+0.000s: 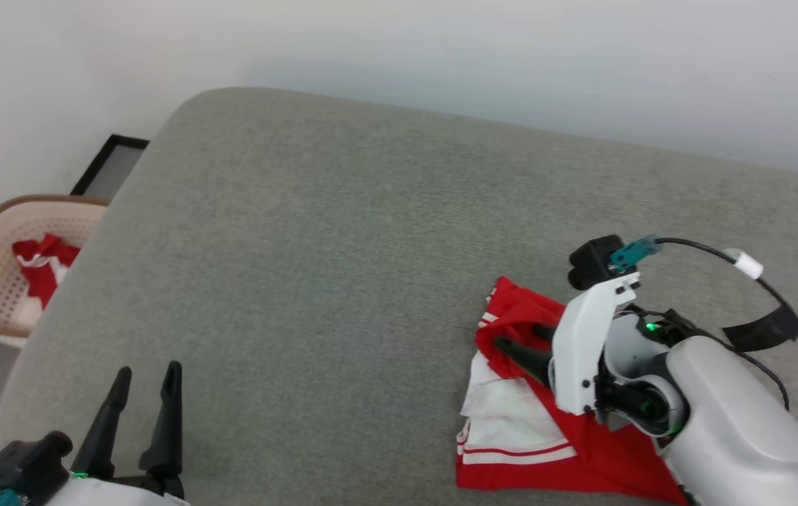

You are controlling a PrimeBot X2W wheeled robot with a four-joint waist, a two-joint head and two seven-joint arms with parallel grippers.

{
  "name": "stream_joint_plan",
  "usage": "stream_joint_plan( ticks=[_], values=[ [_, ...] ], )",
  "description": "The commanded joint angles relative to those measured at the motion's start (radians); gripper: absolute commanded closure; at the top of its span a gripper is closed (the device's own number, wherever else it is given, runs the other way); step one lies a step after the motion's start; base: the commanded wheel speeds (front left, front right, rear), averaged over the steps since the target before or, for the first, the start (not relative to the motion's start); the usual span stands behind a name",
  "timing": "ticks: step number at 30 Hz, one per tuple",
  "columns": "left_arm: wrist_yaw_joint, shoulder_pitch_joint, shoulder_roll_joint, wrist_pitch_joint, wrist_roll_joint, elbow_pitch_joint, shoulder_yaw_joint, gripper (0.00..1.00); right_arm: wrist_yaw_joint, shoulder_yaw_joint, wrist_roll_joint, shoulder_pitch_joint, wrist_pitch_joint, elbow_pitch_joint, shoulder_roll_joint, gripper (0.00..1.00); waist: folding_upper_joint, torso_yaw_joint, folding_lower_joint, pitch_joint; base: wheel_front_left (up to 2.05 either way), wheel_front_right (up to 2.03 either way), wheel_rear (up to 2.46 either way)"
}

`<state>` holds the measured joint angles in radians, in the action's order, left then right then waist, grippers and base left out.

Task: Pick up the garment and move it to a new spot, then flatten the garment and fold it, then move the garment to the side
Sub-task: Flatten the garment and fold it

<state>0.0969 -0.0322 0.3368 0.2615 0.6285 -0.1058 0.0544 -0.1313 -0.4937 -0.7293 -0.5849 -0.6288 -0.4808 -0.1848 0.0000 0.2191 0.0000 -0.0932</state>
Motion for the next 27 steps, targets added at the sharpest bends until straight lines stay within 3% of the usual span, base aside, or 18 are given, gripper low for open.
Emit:
stream_joint_plan(
  ticks=[1,10,18,27],
  values=[
    [0.004,-0.008,-0.001,0.002,-0.005,0.003,-0.005,0.00,0.001,-0.010,-0.014,-0.003,0.013,0.014,-0.013,0.00,0.0000,-0.017,0.0000,0.003,0.00,0.00,0.00],
    [0.001,-0.013,0.006,0.002,-0.024,0.011,-0.021,0.00,0.001,-0.018,-0.052,0.035,0.174,0.148,-0.153,0.00,0.0000,-0.094,0.0000,0.017,0.00,0.00,0.00],
    [0.005,-0.023,0.016,0.002,-0.032,0.013,-0.034,0.00,0.001,0.015,-0.034,0.105,0.437,0.242,-0.283,0.00,0.0000,-0.167,0.0000,0.040,0.00,0.00,0.00],
    [0.009,-0.048,0.024,0.002,-0.048,0.016,-0.050,0.00,0.001,0.086,-0.010,0.218,0.682,0.254,-0.366,0.00,0.0000,-0.235,0.0000,0.078,0.00,0.00,0.00]
  ],
)
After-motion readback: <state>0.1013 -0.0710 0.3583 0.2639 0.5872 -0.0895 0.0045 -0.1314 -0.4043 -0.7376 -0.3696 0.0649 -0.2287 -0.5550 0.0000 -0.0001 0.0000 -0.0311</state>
